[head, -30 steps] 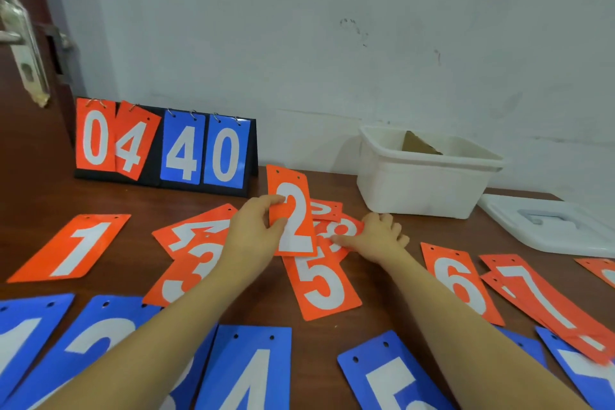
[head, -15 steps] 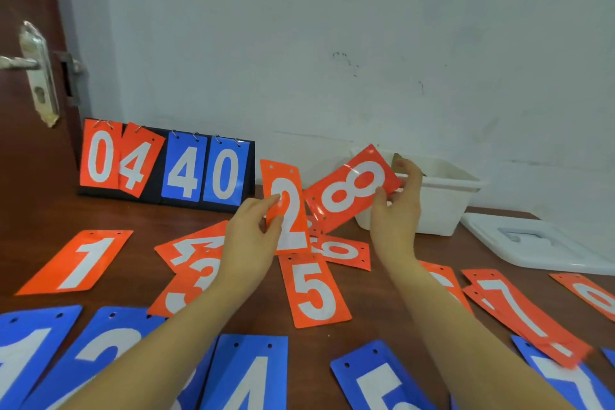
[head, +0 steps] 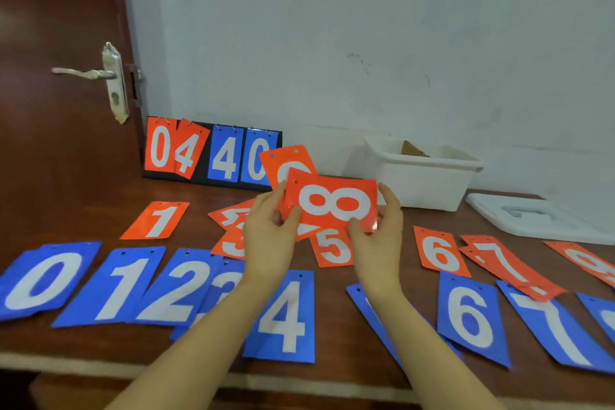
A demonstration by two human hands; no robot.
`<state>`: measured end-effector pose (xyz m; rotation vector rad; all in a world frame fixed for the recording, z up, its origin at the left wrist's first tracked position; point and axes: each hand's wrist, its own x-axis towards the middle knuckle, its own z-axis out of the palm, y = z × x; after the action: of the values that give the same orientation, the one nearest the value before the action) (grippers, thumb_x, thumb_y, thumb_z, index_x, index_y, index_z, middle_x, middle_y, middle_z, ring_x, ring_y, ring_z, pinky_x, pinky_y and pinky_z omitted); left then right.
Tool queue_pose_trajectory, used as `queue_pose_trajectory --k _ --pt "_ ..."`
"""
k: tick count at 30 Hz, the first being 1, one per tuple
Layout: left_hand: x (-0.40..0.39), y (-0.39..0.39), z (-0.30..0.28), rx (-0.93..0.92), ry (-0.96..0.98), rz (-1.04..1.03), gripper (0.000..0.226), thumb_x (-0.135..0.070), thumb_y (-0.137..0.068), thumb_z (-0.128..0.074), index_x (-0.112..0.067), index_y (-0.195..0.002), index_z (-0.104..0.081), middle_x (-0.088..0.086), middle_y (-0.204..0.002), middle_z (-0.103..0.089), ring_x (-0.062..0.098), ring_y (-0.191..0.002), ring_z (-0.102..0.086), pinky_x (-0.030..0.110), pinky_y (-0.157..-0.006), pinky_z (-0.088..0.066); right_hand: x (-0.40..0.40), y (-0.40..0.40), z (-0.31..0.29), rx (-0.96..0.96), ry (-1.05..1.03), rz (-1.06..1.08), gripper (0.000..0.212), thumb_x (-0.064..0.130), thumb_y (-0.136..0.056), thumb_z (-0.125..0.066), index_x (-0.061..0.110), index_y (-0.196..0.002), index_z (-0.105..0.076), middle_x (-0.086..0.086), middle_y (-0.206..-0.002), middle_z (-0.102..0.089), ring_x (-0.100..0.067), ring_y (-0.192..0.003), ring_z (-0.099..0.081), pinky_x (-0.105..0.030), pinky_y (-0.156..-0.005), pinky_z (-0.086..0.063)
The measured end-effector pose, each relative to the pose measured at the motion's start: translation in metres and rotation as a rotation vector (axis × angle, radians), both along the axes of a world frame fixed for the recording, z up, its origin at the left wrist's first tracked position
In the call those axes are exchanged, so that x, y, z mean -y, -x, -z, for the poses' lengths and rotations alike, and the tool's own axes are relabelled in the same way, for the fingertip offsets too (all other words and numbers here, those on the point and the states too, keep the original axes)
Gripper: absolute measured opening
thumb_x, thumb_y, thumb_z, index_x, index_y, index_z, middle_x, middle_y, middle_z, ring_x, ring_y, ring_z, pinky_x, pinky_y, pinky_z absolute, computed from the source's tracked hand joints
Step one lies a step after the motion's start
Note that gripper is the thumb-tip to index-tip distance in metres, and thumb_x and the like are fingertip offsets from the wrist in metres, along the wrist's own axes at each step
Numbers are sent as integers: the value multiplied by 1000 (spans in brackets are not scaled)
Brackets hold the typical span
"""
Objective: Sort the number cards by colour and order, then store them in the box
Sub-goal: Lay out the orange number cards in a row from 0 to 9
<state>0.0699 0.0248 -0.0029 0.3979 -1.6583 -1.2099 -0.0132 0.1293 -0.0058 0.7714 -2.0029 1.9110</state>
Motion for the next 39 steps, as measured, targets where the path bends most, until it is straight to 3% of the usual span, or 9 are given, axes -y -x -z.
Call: queue_pose_trajectory --k 3,6,11,14,18,21,29,34,39 --pt "4 -26 3 69 76 69 41 -11 -88 -59 -28 -124 -55 -21 -104 -55 12 -99 -60 29 -83 -54 -17 -13 12 -129 -285 154 63 27 -84 -66 30 -140 -35 -4 -137 -35 -22 -128 -36 -43 -110 -28" --pt "4 -49 4 118 104 166 38 -10 -86 -61 -38 -111 -57 -26 -104 -56 6 -101 -60 31 -84 -55 -28 -31 16 -162 -315 14 62 40 -85 -61 32 -140 -32 4 -139 -39 -14 -130 -34 -35 -110 -19" --pt "1 -64 4 40 57 227 34 -5 -85 -60 -28 -111 -59 -20 -104 -58 -8 -94 -60 13 -71 -53 -26 -36 16 -11 -329 -237 55 22 -85 -66 40 -130 -39 10 -115 -55 -12 -105 -54 -42 -93 -49" --pt "2 -65 2 18 17 225 32 -7 -86 -60 -29 -109 -58 -18 -106 -58 -8 -93 -61 10 -68 -51 -27 -36 8 1 -283 -382 51 9 -84 -66 36 -122 -46 7 -95 -61 -7 -77 -57 -28 -73 -49" --pt "7 -64 2 38 -19 193 31 -12 -88 -58 -33 -111 -58 -21 -108 -56 3 -103 -59 21 -80 -53 -27 -36 2 78 -49 -364 41 3 -86 -62 31 -113 -47 -1 -95 -66 -11 -79 -68 -27 -66 -56" --pt "8 -66 6 40 -62 200 26 -17 -87 -58 -36 -105 -59 -19 -106 -59 3 -96 -62 21 -74 -56 -28 -33 0 196 188 -311 31 0 -86 -61 20 -99 -41 3 -87 -62 0 -70 -67 -13 -56 -51" --pt "12 -67 10 20 -113 153 29 -16 -84 -61 -32 -108 -57 -20 -100 -61 -5 -85 -64 10 -63 -52 21 -50 6 229 180 -291 29 11 -85 -66 32 -90 -46 7 -91 -63 -8 -80 -66 -18 -61 -55" --pt "91 -77 3 285 42 -3 37 -15 -88 -59 -21 -124 -55 -8 -112 -56 12 -104 -58 28 -85 -52 72 -48 -9 148 176 -254 25 10 -86 -64 26 -93 -46 2 -91 -62 -10 -82 -63 -10 -56 -48" --pt "170 -67 21 635 183 -174 47 -11 -84 -62 -10 -130 -50 9 -132 -51 23 -119 -49 28 -96 -39 120 -32 -10 77 28 -251 13 7 -89 -59 16 -92 -51 9 -86 -59 -2 -80 -58 -4 -53 -44"
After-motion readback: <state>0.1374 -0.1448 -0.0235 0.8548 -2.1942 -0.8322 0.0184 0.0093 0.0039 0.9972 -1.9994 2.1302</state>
